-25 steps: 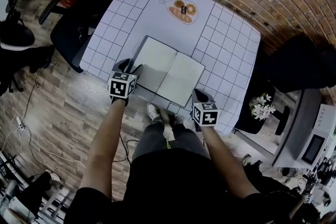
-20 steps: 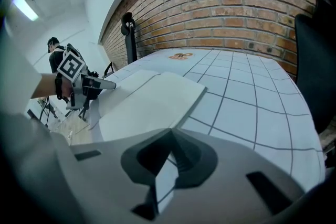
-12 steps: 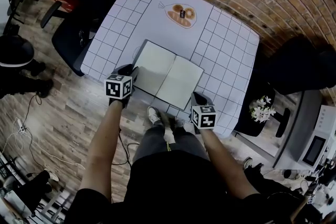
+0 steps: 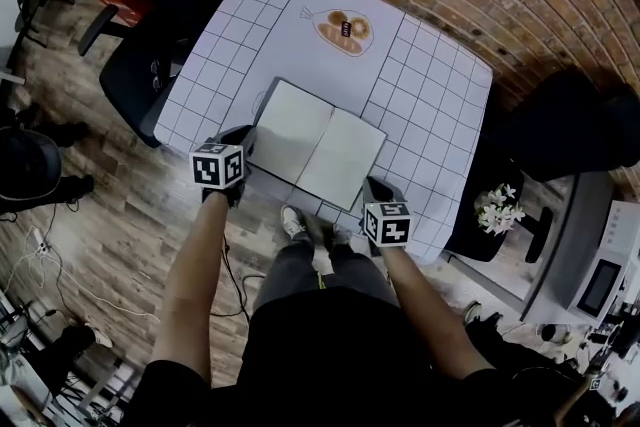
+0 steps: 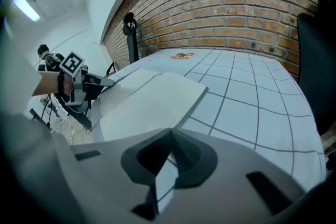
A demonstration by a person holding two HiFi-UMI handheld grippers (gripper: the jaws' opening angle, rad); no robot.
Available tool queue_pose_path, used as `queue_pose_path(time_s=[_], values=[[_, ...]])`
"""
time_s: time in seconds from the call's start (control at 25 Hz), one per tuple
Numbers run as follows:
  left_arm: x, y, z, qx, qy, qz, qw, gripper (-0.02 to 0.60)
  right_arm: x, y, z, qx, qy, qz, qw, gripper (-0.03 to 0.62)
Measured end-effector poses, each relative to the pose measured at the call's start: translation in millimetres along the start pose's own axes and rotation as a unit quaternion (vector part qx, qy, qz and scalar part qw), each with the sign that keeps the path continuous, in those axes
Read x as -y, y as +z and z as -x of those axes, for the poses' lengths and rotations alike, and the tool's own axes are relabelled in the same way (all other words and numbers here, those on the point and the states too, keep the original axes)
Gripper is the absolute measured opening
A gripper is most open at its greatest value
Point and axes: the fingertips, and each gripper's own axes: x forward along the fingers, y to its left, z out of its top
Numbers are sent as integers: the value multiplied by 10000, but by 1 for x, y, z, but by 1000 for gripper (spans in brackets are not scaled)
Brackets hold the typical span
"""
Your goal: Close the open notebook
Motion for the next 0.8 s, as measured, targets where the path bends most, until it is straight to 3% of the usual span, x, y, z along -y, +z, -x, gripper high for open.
queue_pose_path(time_s=[0.8], values=[[40,30,35,556,-106,-304,9979,35,1,1,0,20,137,45,9999,14]])
